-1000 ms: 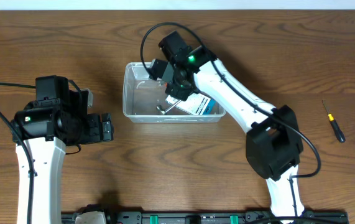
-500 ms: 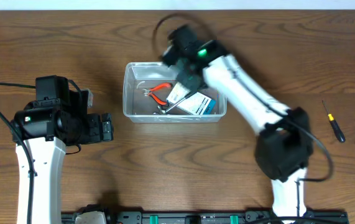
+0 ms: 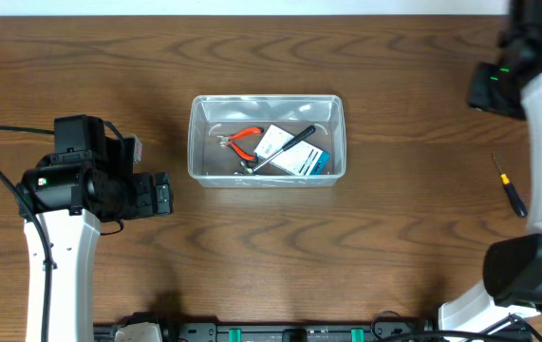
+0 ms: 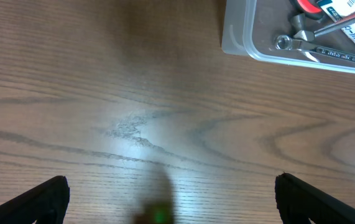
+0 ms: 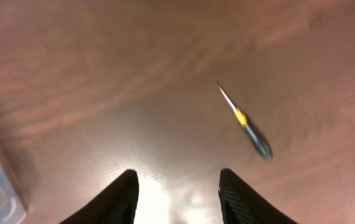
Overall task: Pack container
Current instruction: 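Move the right gripper right to the yellow-handled screwdriver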
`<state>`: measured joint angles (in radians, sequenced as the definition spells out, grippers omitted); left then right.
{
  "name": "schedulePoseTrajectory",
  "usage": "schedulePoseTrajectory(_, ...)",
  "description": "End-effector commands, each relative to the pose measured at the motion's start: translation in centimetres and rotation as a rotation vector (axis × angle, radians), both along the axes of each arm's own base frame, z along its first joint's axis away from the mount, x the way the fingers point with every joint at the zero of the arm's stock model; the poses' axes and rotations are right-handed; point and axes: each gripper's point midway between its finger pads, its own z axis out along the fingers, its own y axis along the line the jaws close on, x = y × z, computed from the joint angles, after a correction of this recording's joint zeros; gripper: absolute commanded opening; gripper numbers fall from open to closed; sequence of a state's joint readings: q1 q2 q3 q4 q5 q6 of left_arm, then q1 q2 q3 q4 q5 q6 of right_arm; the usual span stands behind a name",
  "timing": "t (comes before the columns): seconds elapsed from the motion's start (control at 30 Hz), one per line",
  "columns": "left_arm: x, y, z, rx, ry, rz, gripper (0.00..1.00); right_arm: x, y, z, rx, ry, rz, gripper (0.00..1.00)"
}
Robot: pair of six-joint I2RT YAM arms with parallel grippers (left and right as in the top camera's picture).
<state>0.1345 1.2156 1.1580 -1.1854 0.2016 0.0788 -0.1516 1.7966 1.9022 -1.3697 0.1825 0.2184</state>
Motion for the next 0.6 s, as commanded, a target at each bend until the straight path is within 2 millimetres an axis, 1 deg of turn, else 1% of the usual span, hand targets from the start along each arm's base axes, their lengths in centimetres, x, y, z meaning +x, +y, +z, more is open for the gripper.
schedulePoseTrajectory(0.0,0.0,0.1,0.2,0.010,-0.002,0.009,0.98,-2.7,-0.6,1.9,0.098,-0.029,-0.051,0.45)
schedulePoseTrajectory(0.1,0.0,0.1,0.2,0.009,-0.002,0.012,0.98,-5.2,-0.9,2.9,0.110,-0.042,-0.069,0.45)
schedulePoseTrajectory(0.2,0.0,0.1,0.2,0.005,-0.001,0.027,0.98,-8.1,-0.2,3.5,0.106,-0.070,-0.068,0.46)
schedulePoseTrajectory(0.27,0.0,0.1,0.2,0.005,-0.001,0.027,0.98,-9.9,0.3,3.5,0.098,-0.100,-0.063,0.47)
schedulePoseTrajectory(0.37,0.0,0.1,0.2,0.004,0.000,0.031,0.98,-12.0,0.9,2.8,0.078,-0.170,-0.042,0.57)
schedulePoseTrajectory(0.4,0.0,0.1,0.2,0.001,0.002,0.040,0.98,-12.5,1.0,2.2,0.072,-0.199,-0.043,0.64)
schedulePoseTrajectory(0.5,0.0,0.1,0.2,-0.005,0.006,0.062,0.98,-13.3,1.3,0.1,0.086,-0.268,-0.044,0.78)
schedulePoseTrajectory(0.53,0.0,0.1,0.2,-0.005,0.006,0.062,0.98,-13.4,1.3,-0.7,0.096,-0.293,-0.046,0.86)
schedulePoseTrajectory(0.57,0.0,0.1,0.2,-0.005,0.005,0.063,0.98,-13.2,1.3,-1.4,0.100,-0.310,-0.030,0.89)
